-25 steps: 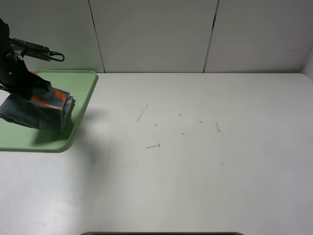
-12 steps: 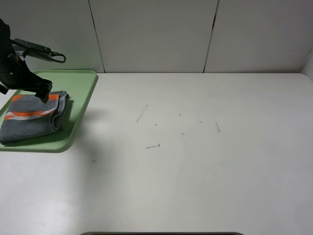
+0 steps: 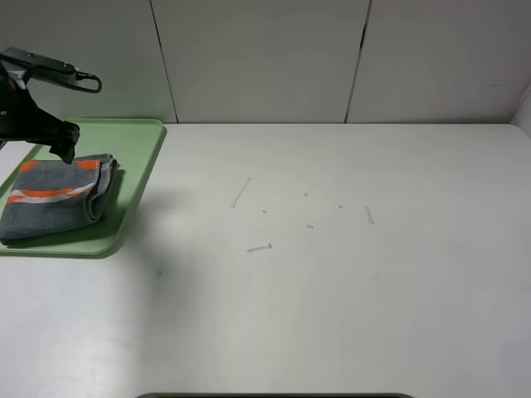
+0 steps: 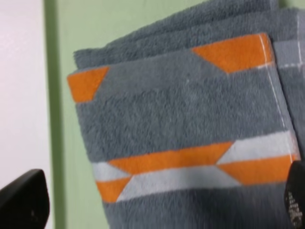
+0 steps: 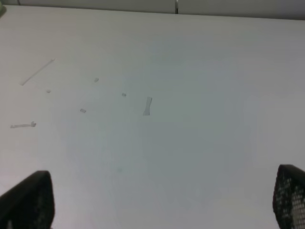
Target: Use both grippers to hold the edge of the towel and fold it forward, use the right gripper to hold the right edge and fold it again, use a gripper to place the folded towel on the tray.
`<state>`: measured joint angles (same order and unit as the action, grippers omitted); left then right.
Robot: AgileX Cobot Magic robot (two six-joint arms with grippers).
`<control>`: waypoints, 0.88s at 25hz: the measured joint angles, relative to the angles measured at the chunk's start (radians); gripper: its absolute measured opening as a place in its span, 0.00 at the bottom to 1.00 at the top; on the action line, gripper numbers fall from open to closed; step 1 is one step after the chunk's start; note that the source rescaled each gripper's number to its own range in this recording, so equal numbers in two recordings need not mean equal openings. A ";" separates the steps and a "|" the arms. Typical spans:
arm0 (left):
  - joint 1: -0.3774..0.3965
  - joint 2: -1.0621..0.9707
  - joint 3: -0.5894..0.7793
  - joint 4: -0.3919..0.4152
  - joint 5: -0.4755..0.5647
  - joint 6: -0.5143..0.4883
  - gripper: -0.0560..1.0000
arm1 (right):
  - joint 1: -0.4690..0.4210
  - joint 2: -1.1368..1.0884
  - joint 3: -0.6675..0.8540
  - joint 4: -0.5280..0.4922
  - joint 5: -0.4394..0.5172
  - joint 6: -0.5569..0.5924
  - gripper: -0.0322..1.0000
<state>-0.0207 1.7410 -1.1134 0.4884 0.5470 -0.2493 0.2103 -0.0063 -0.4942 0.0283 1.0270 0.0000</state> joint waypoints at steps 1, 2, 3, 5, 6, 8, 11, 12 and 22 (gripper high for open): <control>0.000 -0.023 0.021 0.000 -0.006 0.001 1.00 | 0.000 0.000 0.000 0.000 0.000 0.000 1.00; 0.000 -0.046 0.044 0.000 -0.016 0.001 1.00 | 0.000 0.000 0.000 0.000 0.000 0.000 1.00; 0.000 -0.068 0.064 0.000 -0.029 0.001 1.00 | 0.000 0.000 0.000 0.000 0.000 0.000 1.00; 0.000 -0.124 0.115 -0.001 -0.050 0.001 1.00 | 0.000 0.000 0.000 0.000 0.000 0.000 1.00; 0.000 -0.148 0.137 -0.005 -0.057 0.001 1.00 | 0.000 0.000 0.000 0.000 0.000 0.000 1.00; 0.000 -0.216 0.193 -0.025 -0.067 0.005 1.00 | 0.000 0.000 0.000 0.000 0.000 0.000 1.00; -0.008 -0.304 0.257 -0.044 -0.070 0.012 1.00 | 0.000 0.000 0.000 0.000 0.000 0.000 1.00; -0.017 -0.339 0.280 -0.048 -0.070 0.012 1.00 | 0.000 0.000 0.000 0.000 0.000 0.000 1.00; -0.154 -0.693 0.410 -0.143 0.089 -0.003 1.00 | 0.000 0.000 0.000 0.000 0.000 0.000 1.00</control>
<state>-0.1743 1.0483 -0.7034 0.3453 0.6361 -0.2527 0.2103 -0.0063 -0.4942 0.0283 1.0270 0.0000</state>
